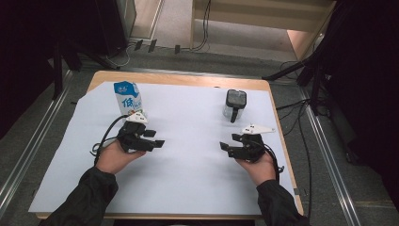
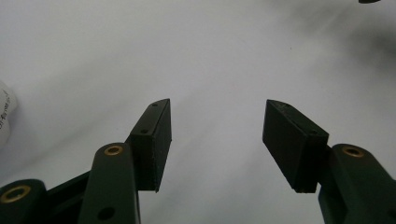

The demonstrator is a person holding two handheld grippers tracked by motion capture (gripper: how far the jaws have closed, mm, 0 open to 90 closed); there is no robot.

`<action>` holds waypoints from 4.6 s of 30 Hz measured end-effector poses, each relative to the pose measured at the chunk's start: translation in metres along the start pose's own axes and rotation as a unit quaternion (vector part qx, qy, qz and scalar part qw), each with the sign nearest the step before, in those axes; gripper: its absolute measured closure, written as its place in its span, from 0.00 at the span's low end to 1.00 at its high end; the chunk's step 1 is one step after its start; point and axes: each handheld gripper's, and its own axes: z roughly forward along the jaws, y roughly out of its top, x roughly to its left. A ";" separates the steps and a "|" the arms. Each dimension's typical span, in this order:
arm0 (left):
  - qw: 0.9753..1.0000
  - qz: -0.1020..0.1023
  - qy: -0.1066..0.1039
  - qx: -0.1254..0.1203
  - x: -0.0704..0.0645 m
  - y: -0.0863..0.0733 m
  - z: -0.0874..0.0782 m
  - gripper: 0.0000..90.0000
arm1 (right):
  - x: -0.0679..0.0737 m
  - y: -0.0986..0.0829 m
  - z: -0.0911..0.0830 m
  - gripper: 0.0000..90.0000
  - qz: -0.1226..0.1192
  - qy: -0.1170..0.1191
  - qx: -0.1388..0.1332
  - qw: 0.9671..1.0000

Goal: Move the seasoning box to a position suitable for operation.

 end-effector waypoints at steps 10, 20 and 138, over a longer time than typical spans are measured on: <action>1.000 -0.007 0.006 -0.002 0.003 -0.003 -0.002 0.47 | 0.000 0.001 -0.001 0.43 0.001 0.004 0.000 1.000; 1.000 -0.016 0.002 0.007 0.006 -0.007 -0.003 0.47 | -0.003 0.000 -0.006 0.44 0.002 0.004 -0.017 1.000; 1.000 -0.012 0.006 0.002 0.002 -0.012 -0.014 0.39 | -0.010 0.061 0.029 0.18 0.012 -0.103 -0.044 0.994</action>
